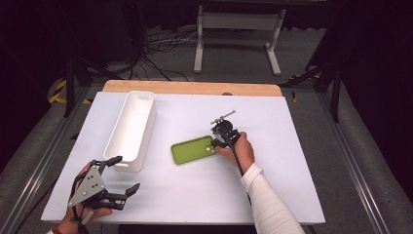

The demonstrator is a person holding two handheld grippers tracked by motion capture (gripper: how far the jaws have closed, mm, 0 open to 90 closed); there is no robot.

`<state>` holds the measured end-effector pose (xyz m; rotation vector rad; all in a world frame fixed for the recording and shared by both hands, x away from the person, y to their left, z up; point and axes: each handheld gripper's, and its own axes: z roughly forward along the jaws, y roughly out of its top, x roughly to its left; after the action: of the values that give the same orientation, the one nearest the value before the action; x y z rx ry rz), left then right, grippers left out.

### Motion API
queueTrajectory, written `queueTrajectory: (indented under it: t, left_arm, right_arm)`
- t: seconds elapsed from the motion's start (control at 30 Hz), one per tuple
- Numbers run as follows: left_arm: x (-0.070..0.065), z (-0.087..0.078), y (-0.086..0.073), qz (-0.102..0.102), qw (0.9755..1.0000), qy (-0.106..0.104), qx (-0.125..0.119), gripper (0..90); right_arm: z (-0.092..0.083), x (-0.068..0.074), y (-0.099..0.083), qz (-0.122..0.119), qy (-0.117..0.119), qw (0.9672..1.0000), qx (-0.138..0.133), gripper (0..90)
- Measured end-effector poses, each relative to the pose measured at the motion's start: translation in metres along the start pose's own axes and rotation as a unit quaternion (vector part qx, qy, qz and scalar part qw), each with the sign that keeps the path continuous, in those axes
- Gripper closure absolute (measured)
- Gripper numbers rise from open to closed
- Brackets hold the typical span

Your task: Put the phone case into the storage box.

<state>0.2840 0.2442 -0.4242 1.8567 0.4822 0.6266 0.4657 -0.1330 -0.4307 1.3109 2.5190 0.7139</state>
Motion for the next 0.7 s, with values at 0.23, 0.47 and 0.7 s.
queueTrajectory:
  t: [0.23,0.47,0.7]
  left_arm:
    - [0.000,0.001,0.000,0.000,1.0000,-0.001,0.003,6.1]
    - [0.000,0.000,0.000,-0.002,1.0000,0.000,0.006,7.5]
    - [0.000,0.001,0.000,-0.005,0.9999,0.004,0.008,7.1]
  right_arm:
    - [0.001,0.006,-0.003,0.023,-0.025,0.9993,-0.017,88.1]
    - [0.000,0.012,-0.006,0.045,-0.054,0.9970,-0.035,88.5]
    - [-0.010,0.003,-0.013,0.098,-0.050,0.9909,-0.078,88.4]
